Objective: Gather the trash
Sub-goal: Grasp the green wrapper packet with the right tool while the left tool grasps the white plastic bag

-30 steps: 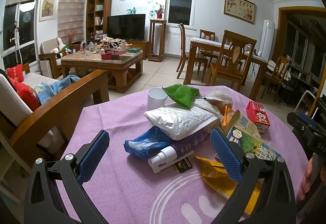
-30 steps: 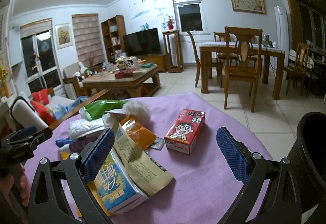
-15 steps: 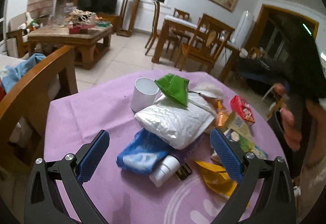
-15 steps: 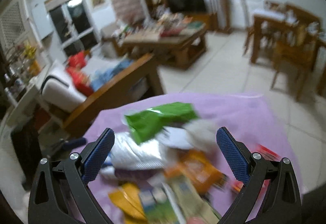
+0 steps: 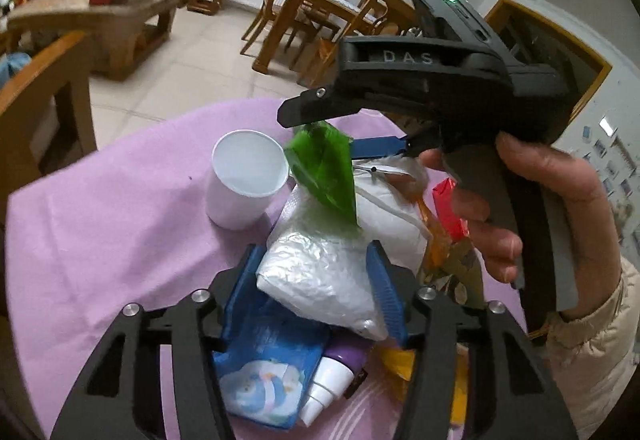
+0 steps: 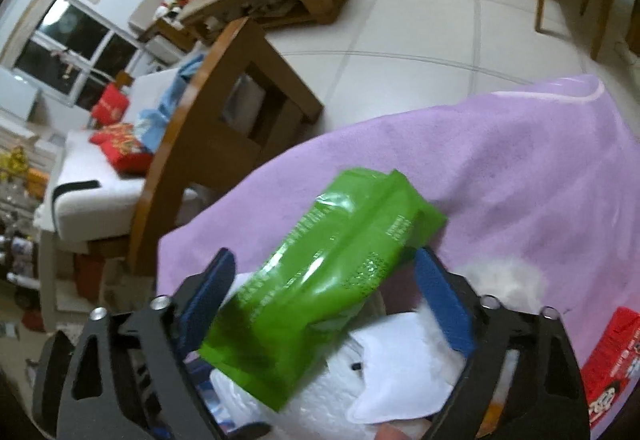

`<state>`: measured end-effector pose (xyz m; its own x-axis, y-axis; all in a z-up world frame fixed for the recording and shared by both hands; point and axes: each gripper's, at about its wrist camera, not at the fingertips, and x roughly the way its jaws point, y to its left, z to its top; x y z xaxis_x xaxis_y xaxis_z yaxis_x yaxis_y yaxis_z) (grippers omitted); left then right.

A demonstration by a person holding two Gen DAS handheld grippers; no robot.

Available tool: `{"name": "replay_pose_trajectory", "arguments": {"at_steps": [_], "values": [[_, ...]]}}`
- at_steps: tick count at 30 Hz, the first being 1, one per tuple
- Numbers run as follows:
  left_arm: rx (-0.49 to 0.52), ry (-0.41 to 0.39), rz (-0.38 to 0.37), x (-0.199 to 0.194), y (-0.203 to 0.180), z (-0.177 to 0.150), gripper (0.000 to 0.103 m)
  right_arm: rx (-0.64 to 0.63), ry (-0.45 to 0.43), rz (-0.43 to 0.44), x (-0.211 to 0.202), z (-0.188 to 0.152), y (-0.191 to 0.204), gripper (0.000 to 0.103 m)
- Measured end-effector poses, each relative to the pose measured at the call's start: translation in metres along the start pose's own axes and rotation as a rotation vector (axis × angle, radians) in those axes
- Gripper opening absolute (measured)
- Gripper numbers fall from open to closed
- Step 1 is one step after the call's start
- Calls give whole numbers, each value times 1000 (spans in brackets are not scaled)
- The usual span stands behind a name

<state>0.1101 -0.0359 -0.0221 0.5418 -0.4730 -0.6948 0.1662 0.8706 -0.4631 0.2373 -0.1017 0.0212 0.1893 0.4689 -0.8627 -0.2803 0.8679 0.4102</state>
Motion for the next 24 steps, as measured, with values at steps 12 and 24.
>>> {"name": "replay_pose_trajectory", "arguments": {"at_steps": [12,24], "values": [[-21,-56,-12,-30,3,-28,27,34,-138,146,-32,-21,-10,62],[44,-205,23,-89,-46,-56,24,-1,-460,388,-207,-139,-72,62]]}}
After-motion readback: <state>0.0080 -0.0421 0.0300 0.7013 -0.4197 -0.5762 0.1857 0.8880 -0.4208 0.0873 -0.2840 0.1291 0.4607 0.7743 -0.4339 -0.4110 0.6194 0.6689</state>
